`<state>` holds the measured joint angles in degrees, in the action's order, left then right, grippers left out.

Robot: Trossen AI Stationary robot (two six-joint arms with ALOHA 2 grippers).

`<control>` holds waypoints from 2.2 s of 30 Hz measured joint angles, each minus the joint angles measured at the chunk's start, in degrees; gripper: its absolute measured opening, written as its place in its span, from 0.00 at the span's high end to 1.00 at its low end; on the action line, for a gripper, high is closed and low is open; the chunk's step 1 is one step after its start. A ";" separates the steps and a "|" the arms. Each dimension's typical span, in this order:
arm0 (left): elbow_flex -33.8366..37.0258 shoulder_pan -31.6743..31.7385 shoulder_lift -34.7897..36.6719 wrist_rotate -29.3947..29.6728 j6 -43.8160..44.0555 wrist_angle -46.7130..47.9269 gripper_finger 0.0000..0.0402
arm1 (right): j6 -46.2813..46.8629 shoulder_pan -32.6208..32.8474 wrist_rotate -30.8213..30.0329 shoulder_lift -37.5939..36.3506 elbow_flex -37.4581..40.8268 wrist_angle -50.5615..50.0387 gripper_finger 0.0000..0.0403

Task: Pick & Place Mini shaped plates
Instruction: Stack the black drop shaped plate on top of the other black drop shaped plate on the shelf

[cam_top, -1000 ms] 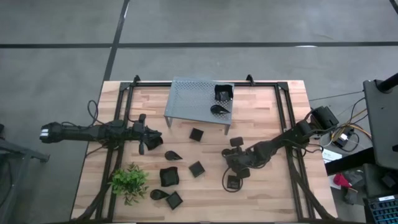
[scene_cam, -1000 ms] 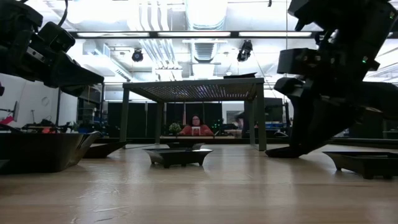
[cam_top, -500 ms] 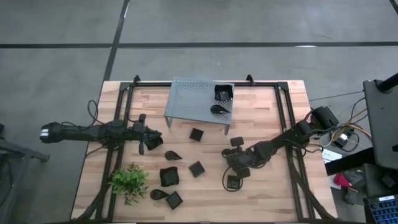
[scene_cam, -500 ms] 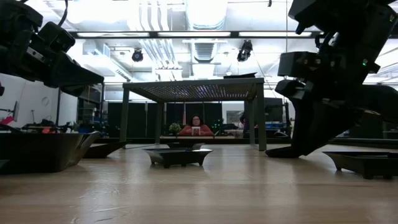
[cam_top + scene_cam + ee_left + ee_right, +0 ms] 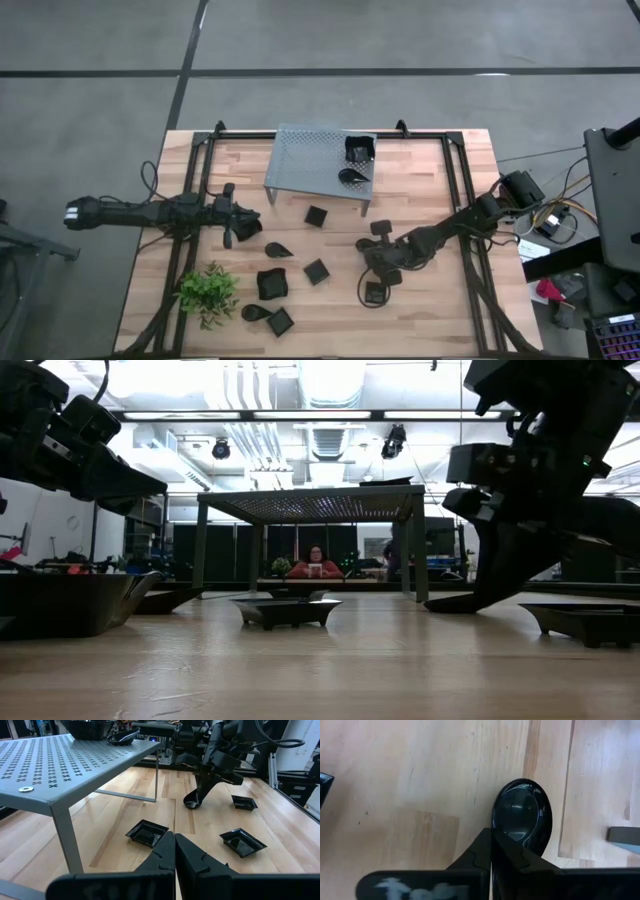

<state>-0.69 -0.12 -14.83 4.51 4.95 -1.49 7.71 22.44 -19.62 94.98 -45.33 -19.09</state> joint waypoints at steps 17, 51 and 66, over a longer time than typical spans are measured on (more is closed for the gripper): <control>0.00 0.00 0.00 0.01 0.00 0.00 1.00 | -4.56 0.26 -0.11 0.00 -15.04 -15.82 0.98; 0.01 -0.02 0.00 0.00 0.00 0.00 1.00 | -21.41 -24.75 -5.55 -0.09 -42.81 -41.15 0.98; 0.02 0.00 0.00 0.02 0.00 0.00 1.00 | -19.51 -26.79 0.15 -0.09 -42.66 -37.57 0.98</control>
<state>-0.67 -0.12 -14.83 4.53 4.95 -1.50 -11.80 -4.35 -19.46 94.89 -88.00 -56.66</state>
